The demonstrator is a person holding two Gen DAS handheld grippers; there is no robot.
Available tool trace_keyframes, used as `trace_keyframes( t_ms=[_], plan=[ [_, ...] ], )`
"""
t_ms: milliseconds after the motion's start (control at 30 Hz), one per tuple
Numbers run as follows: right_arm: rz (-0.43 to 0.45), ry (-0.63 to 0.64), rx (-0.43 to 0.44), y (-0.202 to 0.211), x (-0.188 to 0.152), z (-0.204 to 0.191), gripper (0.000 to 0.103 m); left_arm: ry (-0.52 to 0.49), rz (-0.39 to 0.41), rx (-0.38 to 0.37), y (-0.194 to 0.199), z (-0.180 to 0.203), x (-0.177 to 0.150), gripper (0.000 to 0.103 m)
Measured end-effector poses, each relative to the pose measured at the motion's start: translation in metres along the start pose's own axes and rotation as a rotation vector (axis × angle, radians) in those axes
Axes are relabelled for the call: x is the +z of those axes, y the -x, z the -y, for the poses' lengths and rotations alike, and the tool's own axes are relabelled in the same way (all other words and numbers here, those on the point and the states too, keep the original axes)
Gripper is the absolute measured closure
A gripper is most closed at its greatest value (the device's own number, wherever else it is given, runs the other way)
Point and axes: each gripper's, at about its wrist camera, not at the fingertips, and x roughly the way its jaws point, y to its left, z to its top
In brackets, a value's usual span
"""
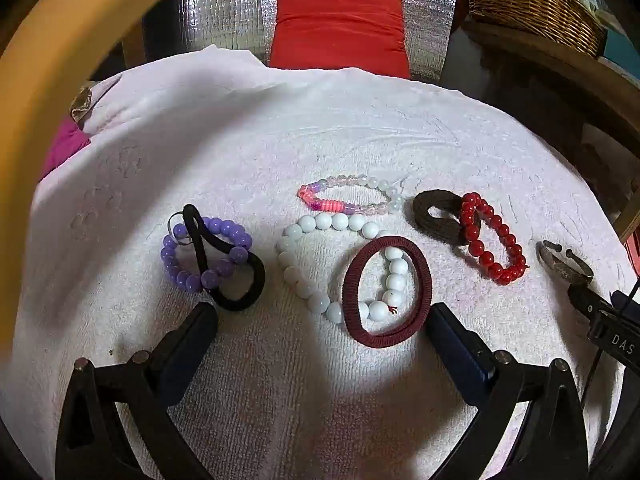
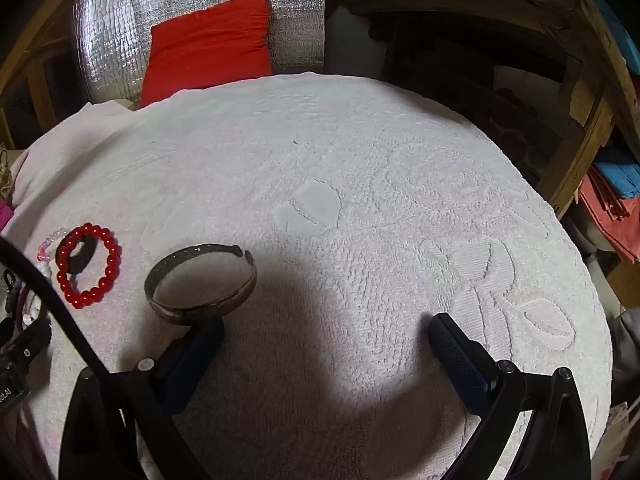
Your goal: Organize jewelry
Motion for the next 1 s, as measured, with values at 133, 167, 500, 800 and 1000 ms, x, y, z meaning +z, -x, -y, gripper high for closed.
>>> trace_keyframes(
  t_ms=[133, 167, 500, 800, 1000],
  plan=[
    [0.000, 0.000, 0.000, 0.000, 0.000, 0.000, 0.000, 0.013, 0.001, -0.030, 0.001, -0.008, 0.000, 0.000],
    [0.000, 0.000, 0.000, 0.000, 0.000, 0.000, 0.000, 0.017, -0.001, -0.029, 0.000, -0.007, 0.000, 0.000],
    [0.001, 0.001, -0.001, -0.001, 0.000, 0.000, 0.000, 0.019, -0.002, -0.028, -0.002, -0.008, 0.001, 0.000],
    [0.001, 0.003, -0.004, -0.001, 0.000, -0.001, 0.000, 0.018, 0.000, -0.027, -0.002, -0.007, 0.001, 0.000],
    [-0.020, -0.044, -0.001, 0.014, -0.010, -0.002, 0.000, -0.004, -0.047, -0.032, 0.005, -0.006, -0.002, 0.000]
  ],
)
